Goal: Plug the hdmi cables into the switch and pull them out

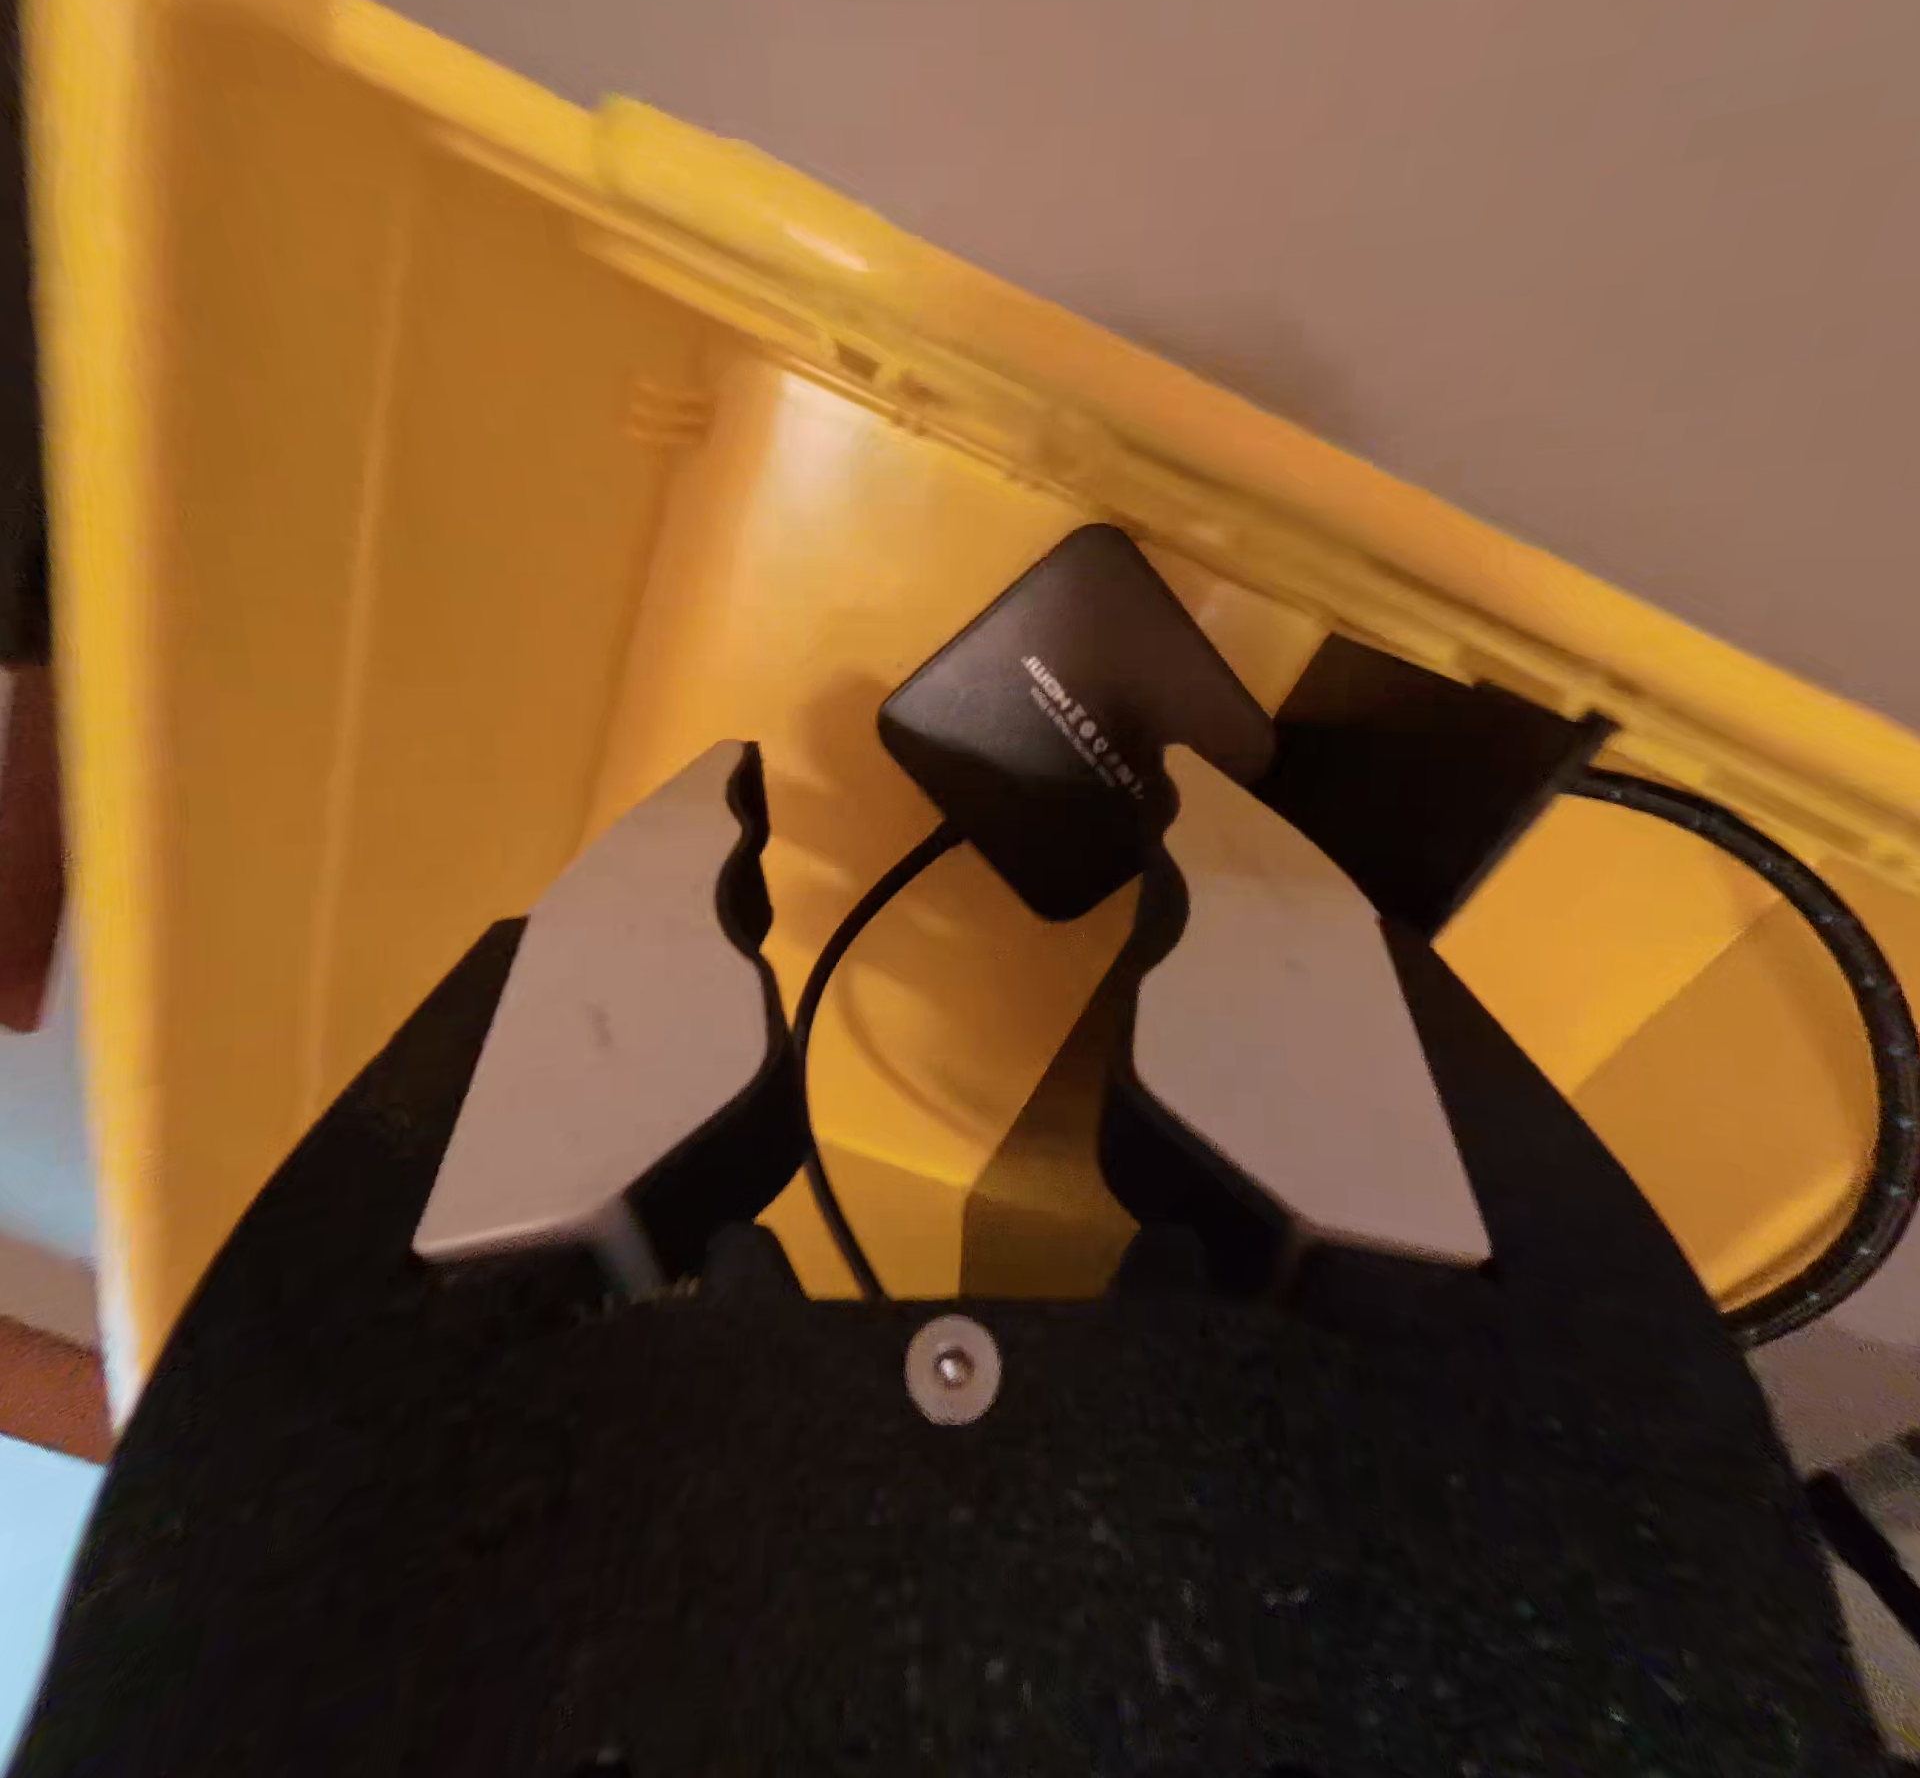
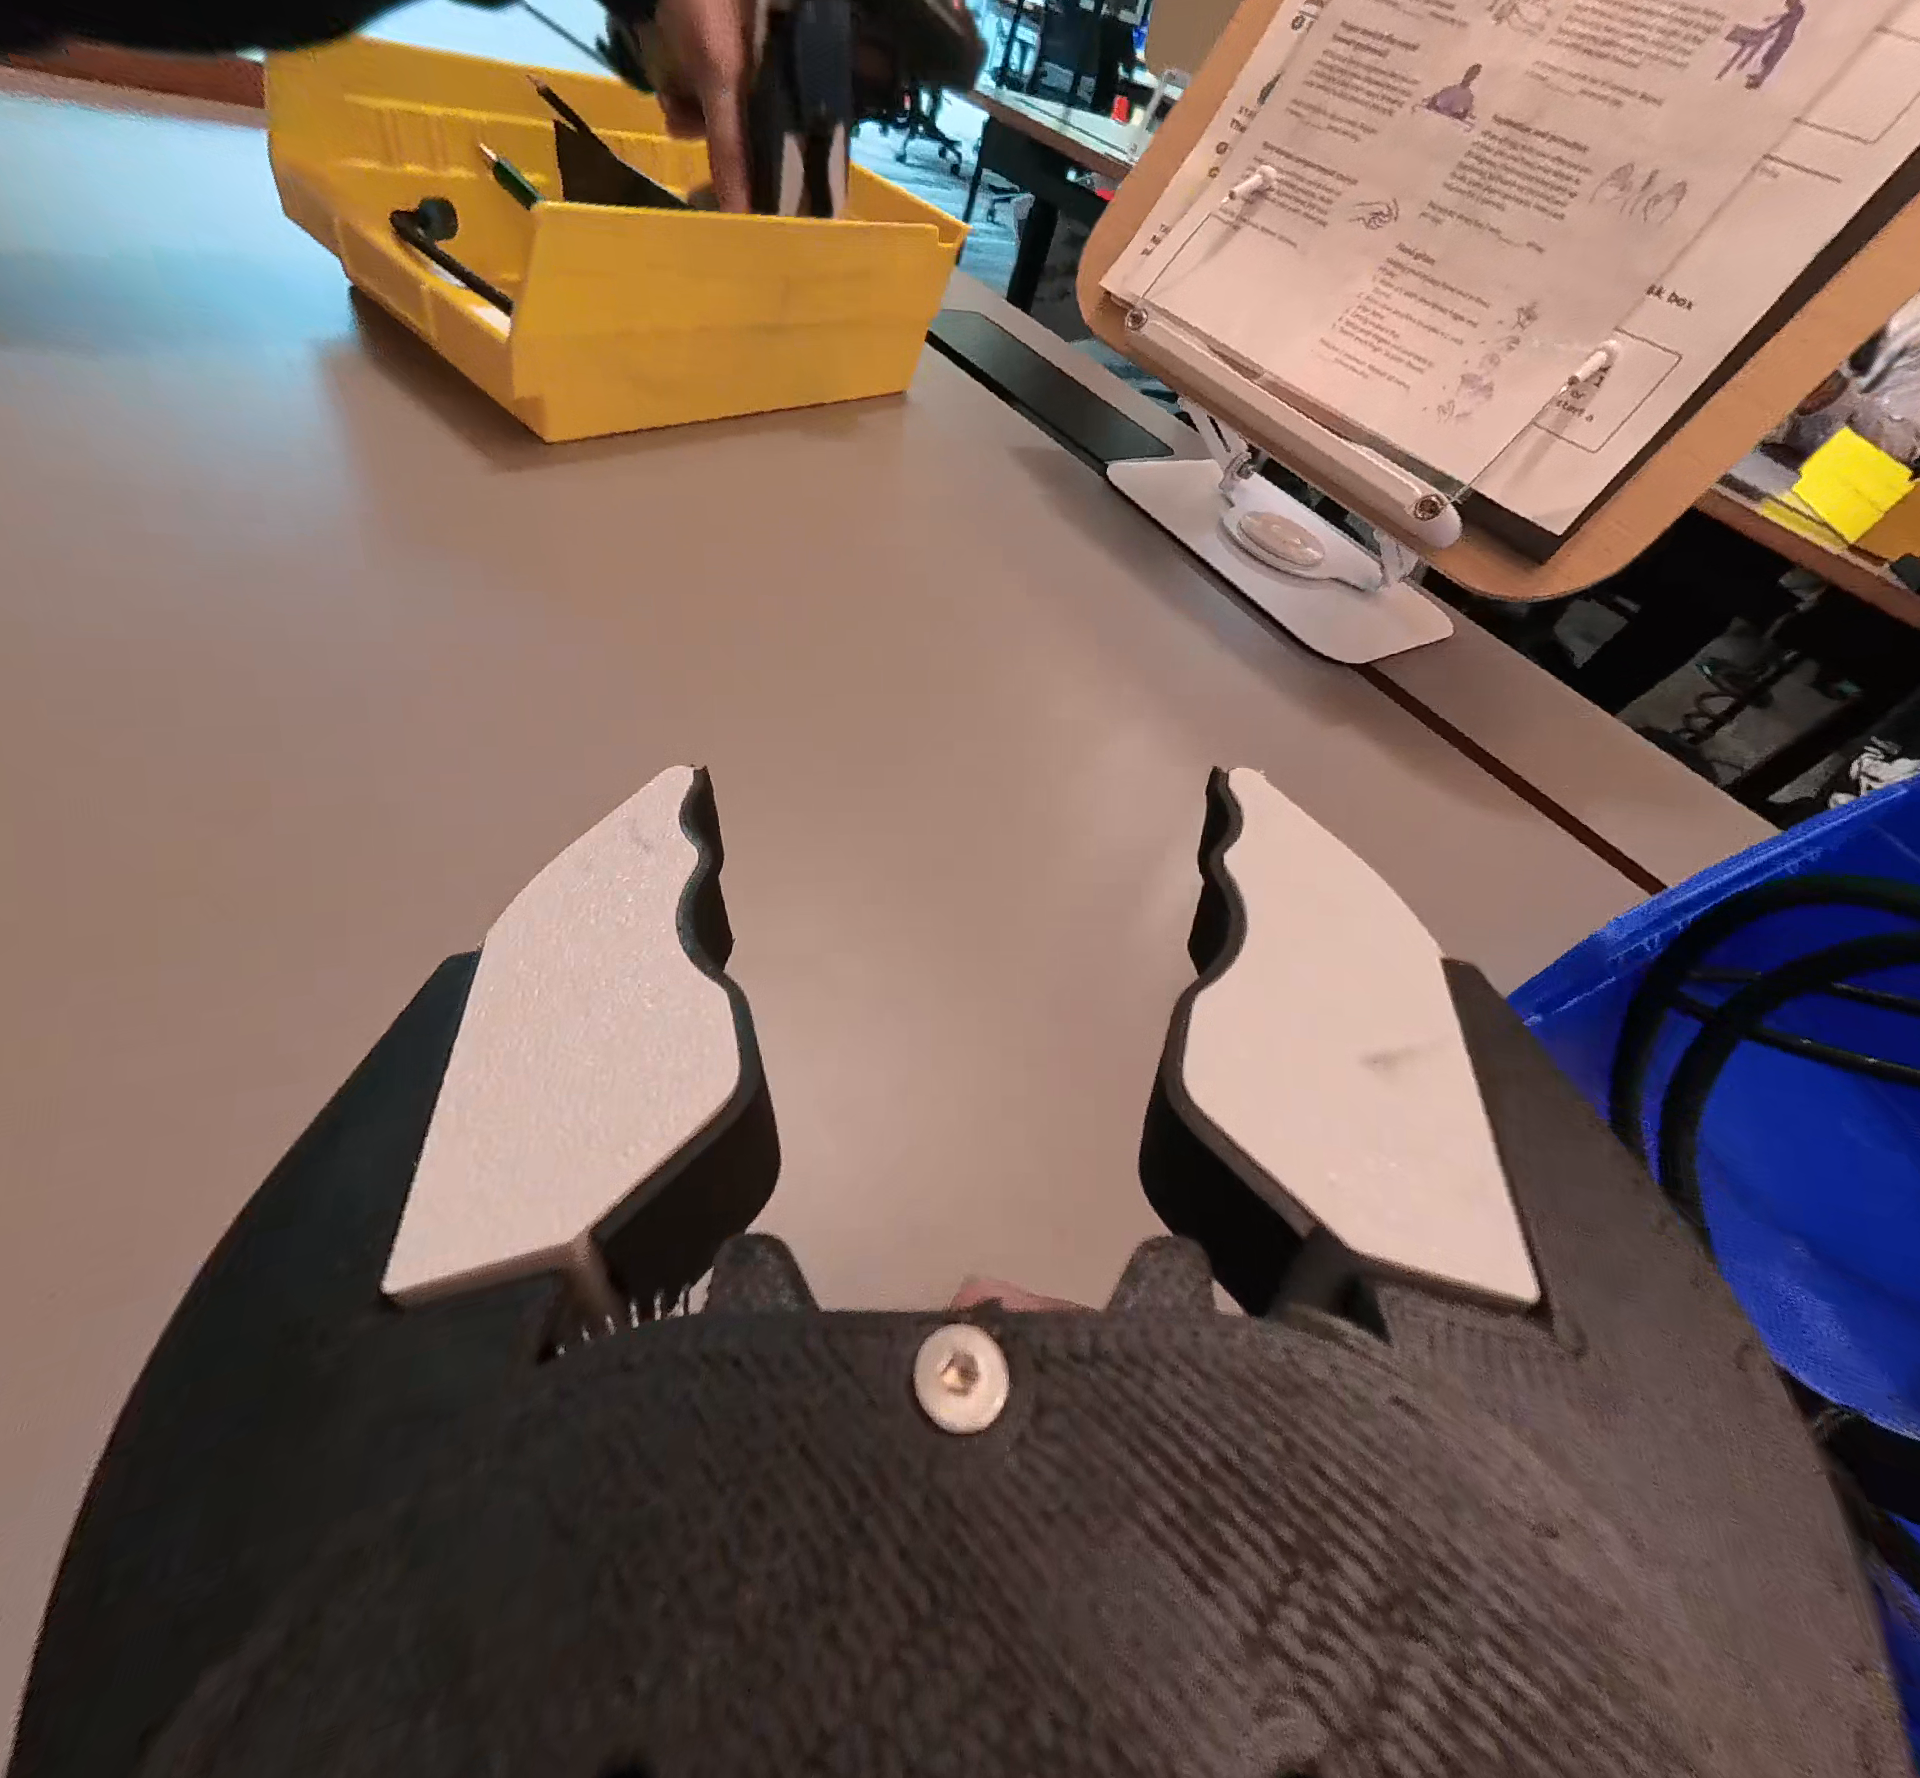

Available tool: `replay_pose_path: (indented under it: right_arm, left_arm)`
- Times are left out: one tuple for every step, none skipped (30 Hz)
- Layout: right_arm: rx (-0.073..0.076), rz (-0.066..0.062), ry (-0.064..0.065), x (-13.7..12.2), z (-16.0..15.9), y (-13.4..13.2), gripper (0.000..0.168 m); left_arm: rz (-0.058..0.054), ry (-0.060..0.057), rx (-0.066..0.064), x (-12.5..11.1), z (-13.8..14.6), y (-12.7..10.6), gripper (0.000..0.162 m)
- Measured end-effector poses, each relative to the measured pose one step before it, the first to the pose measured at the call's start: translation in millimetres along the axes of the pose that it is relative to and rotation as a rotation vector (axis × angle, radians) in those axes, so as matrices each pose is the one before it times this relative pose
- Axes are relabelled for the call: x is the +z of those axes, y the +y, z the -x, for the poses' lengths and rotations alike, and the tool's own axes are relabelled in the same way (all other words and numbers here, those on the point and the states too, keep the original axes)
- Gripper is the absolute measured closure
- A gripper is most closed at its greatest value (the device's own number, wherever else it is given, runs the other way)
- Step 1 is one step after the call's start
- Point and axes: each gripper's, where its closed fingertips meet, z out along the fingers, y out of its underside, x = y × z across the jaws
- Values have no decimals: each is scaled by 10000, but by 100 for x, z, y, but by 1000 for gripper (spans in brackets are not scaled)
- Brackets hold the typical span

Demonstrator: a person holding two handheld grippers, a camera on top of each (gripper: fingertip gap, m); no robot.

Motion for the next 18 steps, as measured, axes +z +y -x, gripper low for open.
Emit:
replay_pose_path:
  right_arm:
    - [60, 7, 7, 84, -96, 164, 80]
    - [-5, 57, -11, 83, -33, 216, 79]
    - [-28, 85, -40, 73, 18, 219, 79]
    - [-24, 72, -32, 57, 16, 174, 78]
    - [-14, 57, -17, 55, -6, 150, 78]
    - [-7, 24, -30, 54, 4, 95, 78]
    - [8, -17, -29, 50, -3, 45, 78]
    - [42, -32, -32, 68, -2, 42, 78]
    - [60, -20, -35, 73, 8, 77, 78]
    - [35, 20, -21, 60, 0, 127, 78]
    - [-7, 54, 25, 33, -41, 158, 78]
    - [-40, 52, 25, 4, -19, 120, 78]
    - [-49, 42, -3, -23, 28, 79, 78]
    - [-42, 24, -16, -56, 51, 36, 79]
    - [-35, 12, 10, -98, -6, 12, 79]
    - [-30, 6, 31, -116, -55, 18, 79]
    - [-18, -3, 44, -146, -82, 0, 79]
    - [6, -21, 44, -152, -98, -29, 80]
  left_arm:
    - [220, 254, -226, 678, -280, -41, 91]
    - [177, 342, -308, 497, -415, -80, 95]
    - [106, 342, -350, 327, -394, -124, 97]
    - [91, 152, -358, 206, -110, -81, 98]
    - [126, 85, -393, 188, 11, -31, 99]
    - [104, 90, -429, 134, -2, -53, 100]
    - [55, 106, -436, 75, -52, -128, 101]
    - [64, 37, -398, 37, -40, -77, 102]
    - [67, -8, -378, 0, -18, -24, 103]
    - [26, -10, -358, 1, -16, -32, 103]
    - [15, 11, -257, 4, 5, 25, 103]
    - [-23, 30, -199, 2, 26, 32, 104]
    - [-34, 79, -147, 3, 45, 22, 104]
    - [-66, 91, -42, -12, 73, -2, 104]
    - [-136, 51, 29, -76, 181, -57, 108]
    - [-240, -5, -15, -168, 358, -132, 114]
    - [-344, -136, -116, -253, 640, -218, 126]
    - [-374, -299, -174, -238, 968, -235, 147]
